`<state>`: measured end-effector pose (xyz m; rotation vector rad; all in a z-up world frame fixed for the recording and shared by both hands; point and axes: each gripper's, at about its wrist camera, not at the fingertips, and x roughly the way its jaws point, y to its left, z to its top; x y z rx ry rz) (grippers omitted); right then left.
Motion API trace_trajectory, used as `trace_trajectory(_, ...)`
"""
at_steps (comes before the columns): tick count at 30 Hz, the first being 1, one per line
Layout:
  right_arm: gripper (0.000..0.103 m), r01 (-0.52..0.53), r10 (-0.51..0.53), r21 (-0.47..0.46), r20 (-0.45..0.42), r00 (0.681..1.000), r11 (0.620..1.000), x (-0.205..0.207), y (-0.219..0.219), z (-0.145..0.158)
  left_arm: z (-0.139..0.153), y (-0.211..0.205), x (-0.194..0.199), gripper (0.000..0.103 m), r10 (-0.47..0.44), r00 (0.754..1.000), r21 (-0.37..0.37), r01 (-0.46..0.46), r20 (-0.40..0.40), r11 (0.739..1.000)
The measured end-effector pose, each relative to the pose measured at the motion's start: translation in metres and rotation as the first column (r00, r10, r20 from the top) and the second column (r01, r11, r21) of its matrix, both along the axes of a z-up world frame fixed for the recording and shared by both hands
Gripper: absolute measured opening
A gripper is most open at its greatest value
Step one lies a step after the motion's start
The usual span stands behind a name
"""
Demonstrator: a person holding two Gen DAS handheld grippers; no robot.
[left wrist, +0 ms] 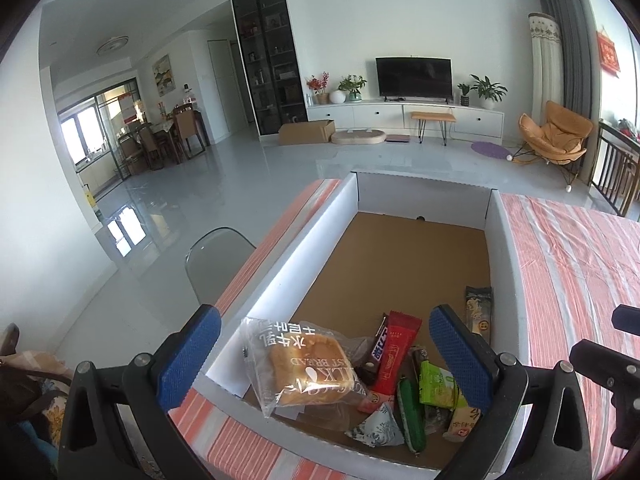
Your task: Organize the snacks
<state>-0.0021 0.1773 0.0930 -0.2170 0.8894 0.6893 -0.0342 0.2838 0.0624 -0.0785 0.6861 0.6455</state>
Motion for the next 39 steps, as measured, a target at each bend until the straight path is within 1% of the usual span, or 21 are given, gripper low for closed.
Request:
trace_trajectory(2,0.078,0.004,-0.004,-0.006,0.012,1.0,1.0,-0.005,0.002,-0.002,0.0,0.001,-0.003,0.103,-0.001,1.0,-0.025,0.001,-0.014,1.0)
trace_trajectory(5,0.078,0.018,-0.018,0.0,0.021,1.0,1.0,-0.014,0.003,-0.004,0.001,0.006,-0.012,0.103,-0.014,1.0,-0.091,0.012,-0.018,0.996)
trace_trajectory(7,0.082,0.023,-0.024,0.014,0.027,0.999,1.0,-0.021,0.004,-0.003,0.003,0.007,-0.019,0.103,-0.03,0.999,-0.112,0.028,-0.015,0.993)
trace_trajectory(10,0.082,0.022,-0.023,0.024,0.053,0.998,0.999,-0.031,0.005,0.002,0.005,0.005,-0.028,0.103,-0.047,0.999,-0.094,0.045,-0.021,0.995)
trace_trajectory(12,0.082,0.019,-0.021,0.026,0.067,0.998,0.999,-0.037,0.005,0.006,0.005,0.004,-0.031,0.103,-0.054,0.998,-0.095,0.051,-0.032,0.994)
trace_trajectory(17,0.083,0.014,-0.018,0.049,0.086,0.996,0.999,-0.047,0.005,0.02,0.01,0.002,-0.041,0.103,-0.078,0.997,-0.128,0.077,-0.004,0.989)
trace_trajectory(20,0.085,0.009,-0.014,0.051,0.092,0.996,0.999,-0.053,0.006,0.024,0.014,-0.003,-0.047,0.103,-0.097,0.995,-0.113,0.099,0.018,0.989)
trace_trajectory(23,0.087,0.009,-0.015,0.06,0.101,0.995,0.998,-0.056,0.004,0.027,0.02,-0.008,-0.048,0.103,-0.124,0.992,-0.095,0.126,0.031,0.987)
trace_trajectory(27,0.087,0.012,-0.019,0.061,0.122,0.992,0.998,-0.057,0.004,0.029,0.027,-0.013,-0.048,0.103,-0.14,0.989,-0.094,0.143,0.038,0.985)
trace_trajectory(33,0.087,0.016,-0.025,0.075,0.124,0.992,0.997,-0.057,0.001,0.031,0.036,-0.016,-0.049,0.103,-0.123,0.991,-0.059,0.126,0.042,0.99)
trace_trajectory(36,0.087,0.02,-0.031,0.093,0.123,0.992,0.995,-0.056,-0.002,0.033,0.039,-0.016,-0.05,0.103,-0.135,0.989,-0.071,0.139,0.056,0.988)
trace_trajectory(39,0.087,0.019,-0.03,0.088,0.125,0.992,0.996,-0.055,-0.001,0.034,0.04,-0.016,-0.051,0.103,-0.147,0.987,-0.079,0.151,0.058,0.985)
